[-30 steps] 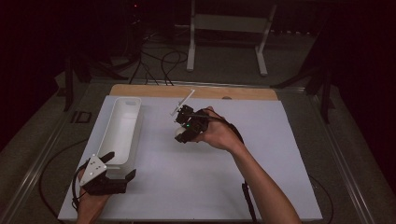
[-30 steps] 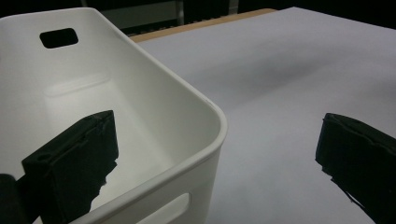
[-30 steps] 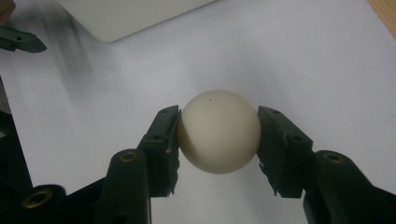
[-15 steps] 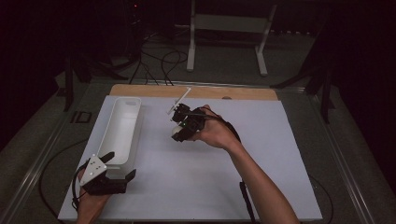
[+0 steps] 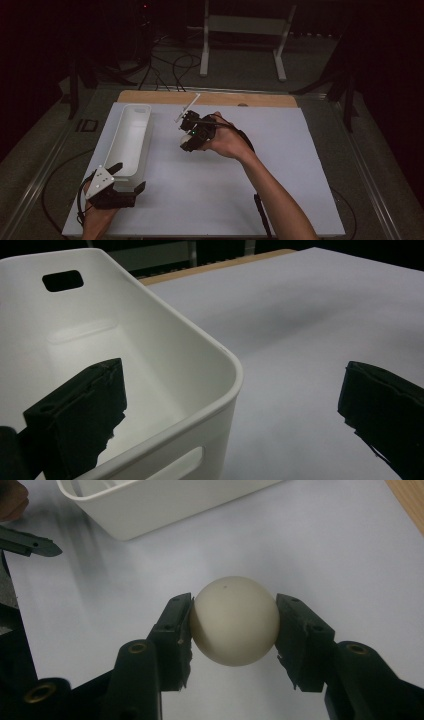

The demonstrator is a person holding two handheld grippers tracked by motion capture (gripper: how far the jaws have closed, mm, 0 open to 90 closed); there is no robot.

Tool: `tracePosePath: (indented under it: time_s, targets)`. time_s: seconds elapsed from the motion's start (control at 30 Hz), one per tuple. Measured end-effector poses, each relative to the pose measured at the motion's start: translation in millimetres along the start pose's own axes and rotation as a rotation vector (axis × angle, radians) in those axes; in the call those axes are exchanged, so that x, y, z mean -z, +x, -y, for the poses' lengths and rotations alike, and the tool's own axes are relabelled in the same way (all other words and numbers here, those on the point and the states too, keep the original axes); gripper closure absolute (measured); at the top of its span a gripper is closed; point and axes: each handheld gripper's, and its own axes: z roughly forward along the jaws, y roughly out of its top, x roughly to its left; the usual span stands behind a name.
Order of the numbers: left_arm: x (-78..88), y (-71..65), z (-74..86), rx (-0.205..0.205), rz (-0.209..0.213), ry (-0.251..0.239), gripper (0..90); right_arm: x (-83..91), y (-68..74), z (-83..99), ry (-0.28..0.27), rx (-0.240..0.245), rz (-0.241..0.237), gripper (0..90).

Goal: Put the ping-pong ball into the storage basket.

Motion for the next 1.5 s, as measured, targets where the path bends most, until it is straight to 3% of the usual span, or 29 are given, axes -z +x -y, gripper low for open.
tracePosePath:
  time_s: [0.83,1.5]
  targets:
    - [-0.3,-0.1,0.0,0.0,0.0,-0.002,0.0,-3.0,6.3,-13.2,-0.009,0.02,-0.006,50.5]
    - [-0.1,0.0,0.1,-0.001,0.0,-0.001,0.0,-6.1,7.4,-21.4,-0.042,-0.002,-0.016,50.5]
